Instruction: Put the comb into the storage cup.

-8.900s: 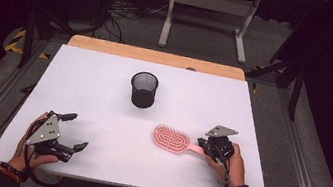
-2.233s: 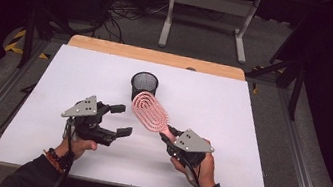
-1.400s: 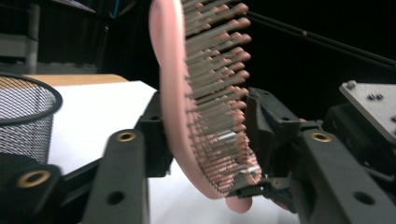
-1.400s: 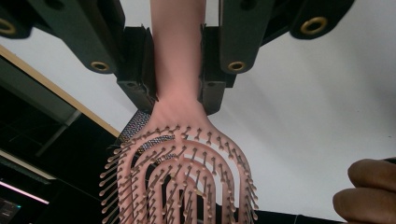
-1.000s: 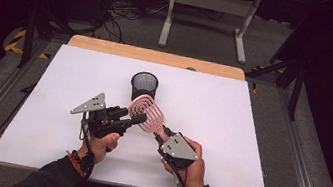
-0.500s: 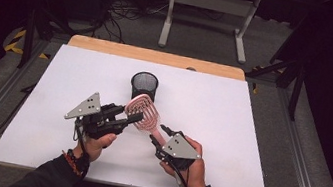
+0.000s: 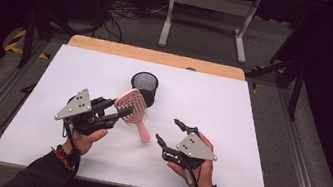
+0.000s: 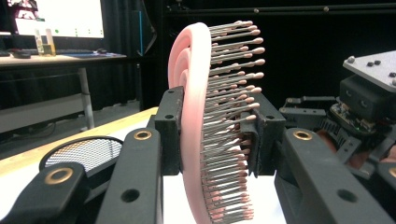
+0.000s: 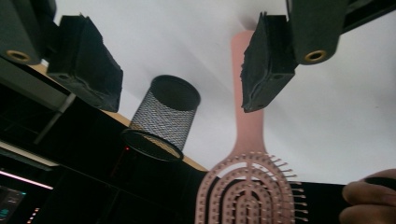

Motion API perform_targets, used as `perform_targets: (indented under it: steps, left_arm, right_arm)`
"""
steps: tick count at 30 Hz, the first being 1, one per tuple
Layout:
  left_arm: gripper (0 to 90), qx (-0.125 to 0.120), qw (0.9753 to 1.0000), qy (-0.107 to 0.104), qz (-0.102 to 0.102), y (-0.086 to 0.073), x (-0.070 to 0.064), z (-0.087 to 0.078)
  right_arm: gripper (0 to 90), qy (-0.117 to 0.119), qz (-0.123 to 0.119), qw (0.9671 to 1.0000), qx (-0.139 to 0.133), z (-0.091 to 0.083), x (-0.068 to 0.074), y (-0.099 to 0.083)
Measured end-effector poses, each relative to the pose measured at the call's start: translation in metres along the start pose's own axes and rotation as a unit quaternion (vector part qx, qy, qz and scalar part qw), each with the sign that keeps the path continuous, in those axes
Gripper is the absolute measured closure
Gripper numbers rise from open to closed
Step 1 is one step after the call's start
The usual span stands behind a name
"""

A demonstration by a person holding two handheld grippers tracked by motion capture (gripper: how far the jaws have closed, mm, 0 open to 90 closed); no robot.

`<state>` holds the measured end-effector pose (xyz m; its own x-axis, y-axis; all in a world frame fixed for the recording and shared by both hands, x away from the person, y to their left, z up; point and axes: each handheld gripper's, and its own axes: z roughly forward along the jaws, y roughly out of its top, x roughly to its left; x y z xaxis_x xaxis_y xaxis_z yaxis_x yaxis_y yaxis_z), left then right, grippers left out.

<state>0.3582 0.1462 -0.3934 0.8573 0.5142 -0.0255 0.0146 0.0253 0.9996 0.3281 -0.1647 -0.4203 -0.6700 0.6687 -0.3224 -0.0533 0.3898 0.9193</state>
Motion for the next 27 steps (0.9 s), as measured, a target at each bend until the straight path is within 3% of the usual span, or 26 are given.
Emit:
perform_targets:
  steps: [10,20,27]
  left_arm:
    - [63.7,0.01,0.9997,0.011,0.017,0.001,0.003,-0.008]
    - [63.8,0.009,0.9992,0.027,0.026,0.005,0.009,-0.019]
    - [63.8,0.007,0.9984,0.042,0.036,0.009,0.013,-0.025]
  right_arm:
    - [25.0,-0.016,0.017,0.9996,-0.014,-0.011,-0.016,-0.004]
    - [16.6,-0.045,0.019,0.9987,-0.017,-0.02,-0.026,-0.009]
    - [15.6,-0.058,0.011,0.9982,-0.014,-0.027,-0.029,-0.015]
